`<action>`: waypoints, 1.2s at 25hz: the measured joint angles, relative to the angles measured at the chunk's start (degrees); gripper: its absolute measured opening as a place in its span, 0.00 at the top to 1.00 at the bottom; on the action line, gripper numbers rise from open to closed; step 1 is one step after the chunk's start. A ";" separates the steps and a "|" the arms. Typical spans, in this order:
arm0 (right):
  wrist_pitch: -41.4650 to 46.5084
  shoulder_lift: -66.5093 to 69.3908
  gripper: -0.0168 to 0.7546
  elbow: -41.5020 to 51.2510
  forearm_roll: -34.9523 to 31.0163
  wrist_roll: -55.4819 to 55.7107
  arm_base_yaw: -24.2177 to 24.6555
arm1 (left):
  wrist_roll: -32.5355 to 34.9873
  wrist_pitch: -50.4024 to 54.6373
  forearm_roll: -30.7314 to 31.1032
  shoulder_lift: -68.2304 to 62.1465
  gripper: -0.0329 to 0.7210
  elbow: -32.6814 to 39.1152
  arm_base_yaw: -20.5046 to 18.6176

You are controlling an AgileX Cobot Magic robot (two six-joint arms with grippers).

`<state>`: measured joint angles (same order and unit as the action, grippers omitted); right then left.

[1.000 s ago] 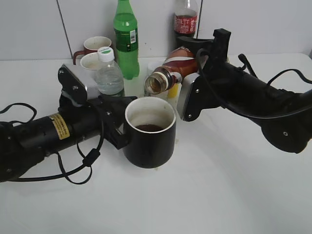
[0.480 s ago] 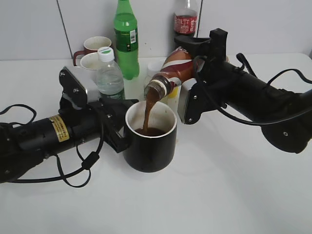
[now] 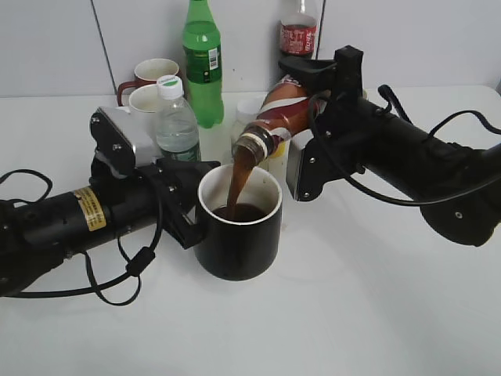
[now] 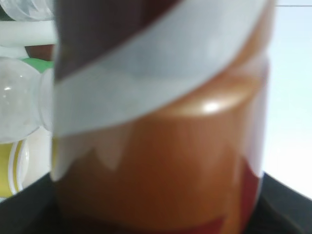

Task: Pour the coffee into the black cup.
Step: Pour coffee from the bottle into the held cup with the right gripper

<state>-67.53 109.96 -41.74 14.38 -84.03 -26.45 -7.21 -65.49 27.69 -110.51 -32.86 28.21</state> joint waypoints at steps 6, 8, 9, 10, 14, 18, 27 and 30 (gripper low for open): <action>0.00 0.00 0.33 0.00 0.00 -1.96 0.00 | 0.00 -0.05 0.00 0.06 0.91 0.00 0.00; 0.00 0.00 0.33 0.00 0.00 -2.09 0.00 | 0.00 -0.05 0.00 0.06 0.91 0.00 0.00; 0.00 0.00 0.33 0.00 0.00 -2.15 0.00 | 0.00 -0.05 0.00 0.06 0.91 0.00 0.00; 0.00 0.00 0.33 0.00 0.00 -2.15 0.00 | 0.00 -0.05 0.00 0.06 0.91 0.00 0.00; 0.00 0.00 0.33 0.00 0.00 -2.20 0.00 | 0.11 0.12 0.00 0.06 0.91 0.00 0.00; 0.00 0.00 0.33 0.00 0.00 -2.20 0.00 | 0.13 0.12 0.00 0.06 0.91 0.00 0.00; 0.01 0.00 0.33 0.00 -0.04 9.48 0.00 | 0.19 0.17 -0.23 0.17 0.91 0.00 0.00; 0.44 0.00 0.33 0.00 -0.45 13.12 0.00 | 0.19 0.39 -0.26 1.12 0.91 0.05 0.00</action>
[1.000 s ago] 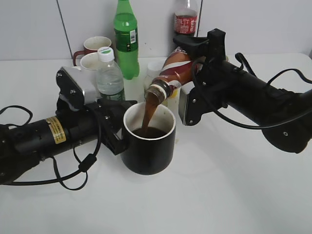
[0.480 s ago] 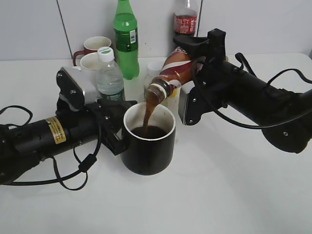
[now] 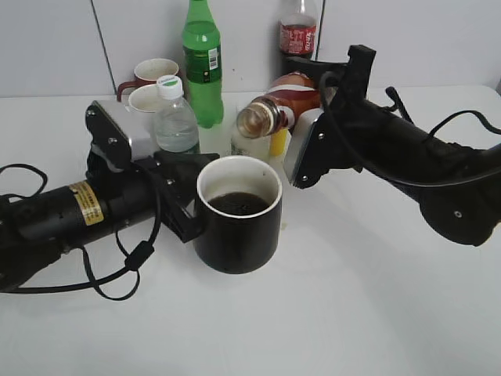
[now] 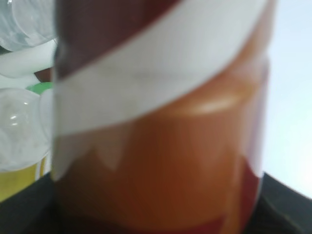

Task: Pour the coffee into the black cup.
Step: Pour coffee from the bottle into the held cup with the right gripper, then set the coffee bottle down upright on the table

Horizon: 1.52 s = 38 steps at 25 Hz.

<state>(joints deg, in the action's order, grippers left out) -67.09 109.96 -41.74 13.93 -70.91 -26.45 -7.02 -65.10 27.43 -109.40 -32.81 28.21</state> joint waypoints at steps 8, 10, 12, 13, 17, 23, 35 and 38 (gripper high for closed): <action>0.62 0.00 0.33 0.00 -6.68 18.49 0.00 | 0.05 -0.17 -1.77 4.12 0.91 0.19 -0.59; 0.62 0.00 0.33 0.11 -10.84 23.57 0.00 | 0.17 -0.23 -2.61 5.51 0.91 0.79 -1.76; 0.62 0.00 0.33 0.87 -15.05 30.81 0.00 | 0.17 -0.23 -4.99 7.03 0.91 2.17 -3.40; 0.62 0.00 0.33 1.44 -16.75 33.69 0.00 | 0.22 -0.23 -6.46 7.93 0.91 2.91 -4.62; 3.76 -0.02 0.33 4.50 -18.83 46.81 0.80 | 0.65 -0.30 -11.08 10.86 0.91 5.80 -11.18; 8.33 -0.06 0.33 7.73 -18.71 61.15 4.96 | 1.14 -0.19 -13.82 11.17 0.91 6.60 -20.91; 2.47 9.10 0.33 6.83 -10.47 66.95 10.27 | 7.93 -0.10 -24.85 2.83 0.91 5.81 -22.57; 2.35 10.66 0.33 5.64 -9.54 66.97 10.27 | 8.10 0.18 -25.77 -0.68 0.91 3.30 -22.57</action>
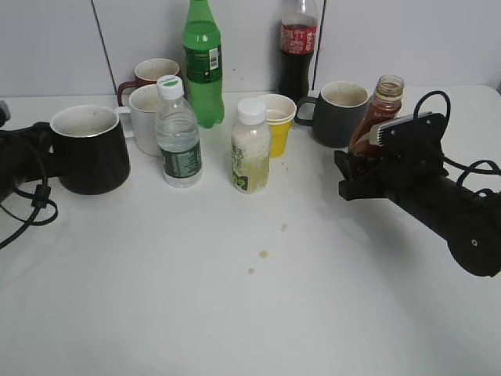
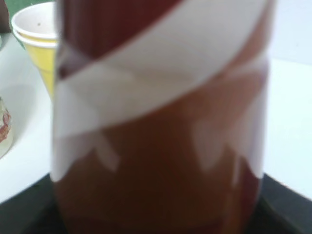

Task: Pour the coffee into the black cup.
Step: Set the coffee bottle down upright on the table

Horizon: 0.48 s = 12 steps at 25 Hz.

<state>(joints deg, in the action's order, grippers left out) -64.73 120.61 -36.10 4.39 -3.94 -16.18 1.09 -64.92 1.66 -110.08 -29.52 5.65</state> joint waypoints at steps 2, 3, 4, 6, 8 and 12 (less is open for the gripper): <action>-0.26 0.47 0.33 -0.97 0.23 0.05 0.00 | 0.00 -0.06 -0.40 -2.18 0.91 -2.16 0.00; -0.26 0.78 0.33 -1.29 0.29 0.05 0.00 | 0.00 -0.11 -0.78 -3.11 0.91 -3.19 0.00; -0.26 1.02 0.33 -1.65 0.36 0.05 0.00 | 0.00 -0.36 -1.31 -4.31 0.91 -4.03 0.00; -0.26 1.73 0.33 -2.12 0.40 0.05 0.00 | 0.00 -0.45 -1.66 -6.87 0.91 -5.93 0.00; -0.26 2.07 0.33 -2.26 0.40 0.05 0.00 | 0.00 -0.45 -2.47 -9.07 0.91 -7.28 0.00; -0.26 2.11 0.33 -2.26 0.52 0.05 0.00 | -0.17 -0.77 -2.65 -12.06 0.91 -7.91 0.00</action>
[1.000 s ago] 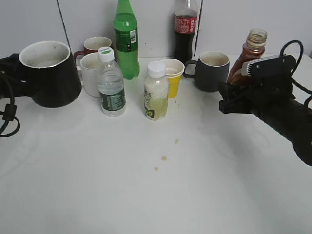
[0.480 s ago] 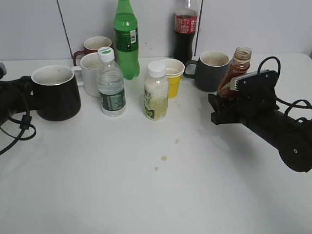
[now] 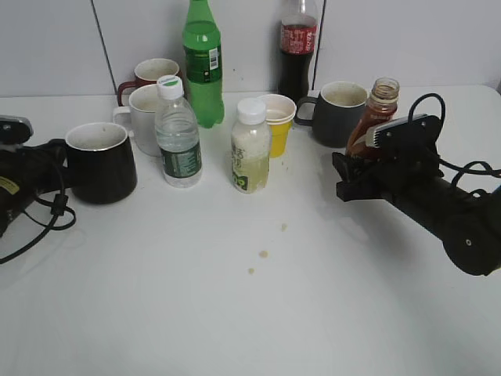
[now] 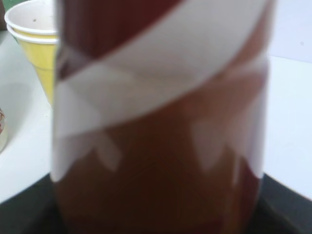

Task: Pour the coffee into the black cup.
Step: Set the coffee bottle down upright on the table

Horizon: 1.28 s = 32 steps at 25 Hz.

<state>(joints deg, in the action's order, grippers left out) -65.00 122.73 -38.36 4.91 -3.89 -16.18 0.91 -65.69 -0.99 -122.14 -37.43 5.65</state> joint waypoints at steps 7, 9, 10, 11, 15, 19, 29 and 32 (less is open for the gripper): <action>0.00 0.00 0.33 0.00 0.00 0.02 0.00 | -0.18 -1.51 -0.67 -0.48 0.88 0.70 1.18; 0.00 0.00 0.32 0.00 0.00 0.02 0.00 | -0.54 -2.11 -0.61 -0.48 0.81 1.66 1.45; 0.00 0.00 0.33 0.00 0.00 0.02 0.00 | -0.91 -2.16 -0.61 -0.48 0.77 2.05 1.57; 0.00 0.00 0.32 0.00 0.00 0.02 0.00 | -0.91 -2.22 -0.61 -0.48 0.73 2.55 1.62; 0.00 0.29 0.32 -0.22 0.00 0.02 0.00 | -0.91 -3.27 -0.56 0.35 0.63 4.46 1.62; 0.06 2.46 0.32 -2.62 0.00 0.02 0.00 | -0.91 -3.43 -0.56 1.91 0.61 6.81 1.62; 0.51 5.91 0.33 -3.92 2.00 0.02 0.00 | -0.91 -3.61 -0.51 4.11 0.61 13.18 1.62; 1.49 5.91 0.24 -3.92 3.15 1.08 0.00 | -0.91 -3.56 -0.20 6.42 0.61 15.59 1.62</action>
<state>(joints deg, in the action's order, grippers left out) -63.51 128.64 -42.28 8.06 -2.81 -16.18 0.00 -69.25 -1.19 -115.71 -21.84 7.26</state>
